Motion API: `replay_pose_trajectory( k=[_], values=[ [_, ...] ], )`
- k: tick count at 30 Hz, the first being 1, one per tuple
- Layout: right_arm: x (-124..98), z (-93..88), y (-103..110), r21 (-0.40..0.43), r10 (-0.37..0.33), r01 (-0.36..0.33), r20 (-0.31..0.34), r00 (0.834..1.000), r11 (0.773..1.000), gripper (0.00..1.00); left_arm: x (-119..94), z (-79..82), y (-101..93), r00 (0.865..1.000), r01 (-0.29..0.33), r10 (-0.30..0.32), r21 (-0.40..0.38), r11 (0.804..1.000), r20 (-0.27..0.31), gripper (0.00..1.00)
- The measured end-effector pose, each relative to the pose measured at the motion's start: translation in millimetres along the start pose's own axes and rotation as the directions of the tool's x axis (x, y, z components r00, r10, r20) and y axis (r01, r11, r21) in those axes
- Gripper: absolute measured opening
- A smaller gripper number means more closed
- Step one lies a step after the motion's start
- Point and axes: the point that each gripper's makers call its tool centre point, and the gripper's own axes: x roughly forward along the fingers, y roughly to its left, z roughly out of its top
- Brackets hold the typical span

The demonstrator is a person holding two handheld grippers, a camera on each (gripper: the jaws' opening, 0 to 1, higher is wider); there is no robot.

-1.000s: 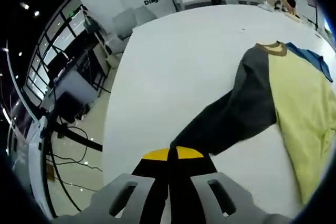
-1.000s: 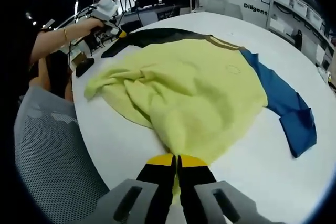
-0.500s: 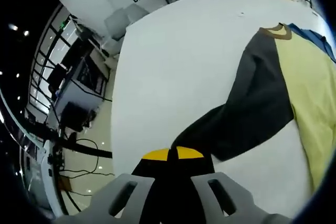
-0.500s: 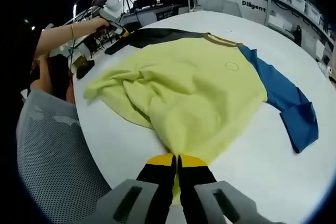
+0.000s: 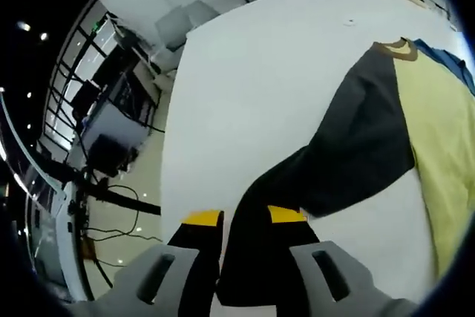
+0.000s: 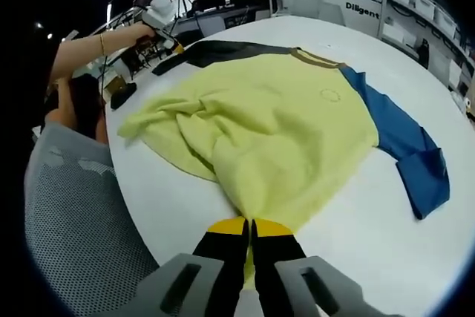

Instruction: Fold the garment on the visible template until the final outline fits inside the template.

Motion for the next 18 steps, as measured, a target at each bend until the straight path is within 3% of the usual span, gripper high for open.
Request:
replay_pose_trajectory(
  k=[5,14,18],
  values=[
    [0,1.5,0,-0.006,0.003,-0.003,0.005,1.0,1.0,0.0,-7,-4.0,-7.0,1.0,0.02,-0.02,-0.034,0.999,0.011,0.55],
    [-2,5.8,3,0.023,0.022,-0.023,0.033,0.999,0.999,0.0,-22,-6.1,-31.3,0.989,0.133,-0.126,-0.105,0.986,0.072,0.81],
    [-2,5.5,3,0.018,0.02,-0.02,0.03,0.999,1.0,0.0,-33,-3.9,-40.6,0.981,0.172,-0.164,-0.083,0.982,0.1,0.91]
  ],
)
